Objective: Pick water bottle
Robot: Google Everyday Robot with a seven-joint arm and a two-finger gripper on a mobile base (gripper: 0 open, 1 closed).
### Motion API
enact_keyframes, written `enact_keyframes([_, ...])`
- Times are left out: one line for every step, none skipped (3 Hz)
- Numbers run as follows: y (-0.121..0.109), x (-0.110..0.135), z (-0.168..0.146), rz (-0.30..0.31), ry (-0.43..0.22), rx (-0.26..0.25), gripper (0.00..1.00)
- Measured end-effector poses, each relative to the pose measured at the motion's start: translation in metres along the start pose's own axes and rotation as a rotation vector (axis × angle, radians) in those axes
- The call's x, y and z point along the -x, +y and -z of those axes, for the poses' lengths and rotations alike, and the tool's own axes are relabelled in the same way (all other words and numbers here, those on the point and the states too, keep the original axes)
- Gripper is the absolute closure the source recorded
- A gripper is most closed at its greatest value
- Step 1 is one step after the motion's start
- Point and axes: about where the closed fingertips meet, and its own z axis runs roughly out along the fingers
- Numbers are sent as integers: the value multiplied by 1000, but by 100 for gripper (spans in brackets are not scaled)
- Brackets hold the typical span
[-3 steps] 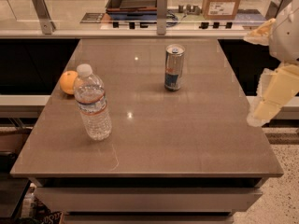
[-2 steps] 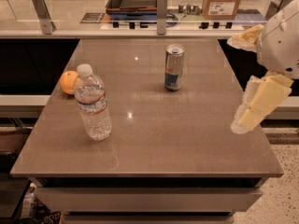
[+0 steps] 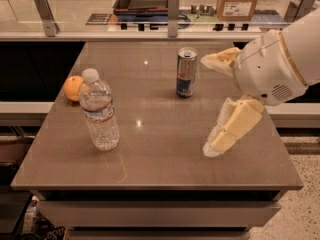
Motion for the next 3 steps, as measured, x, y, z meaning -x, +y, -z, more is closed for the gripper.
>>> enact_keyframes([-12,16,-38,-17,-107,58,0])
enact_keyframes([-24,35,-73,-23,-225,96,0])
enact_keyframes([-33,55,-91,-32,-326,83,0])
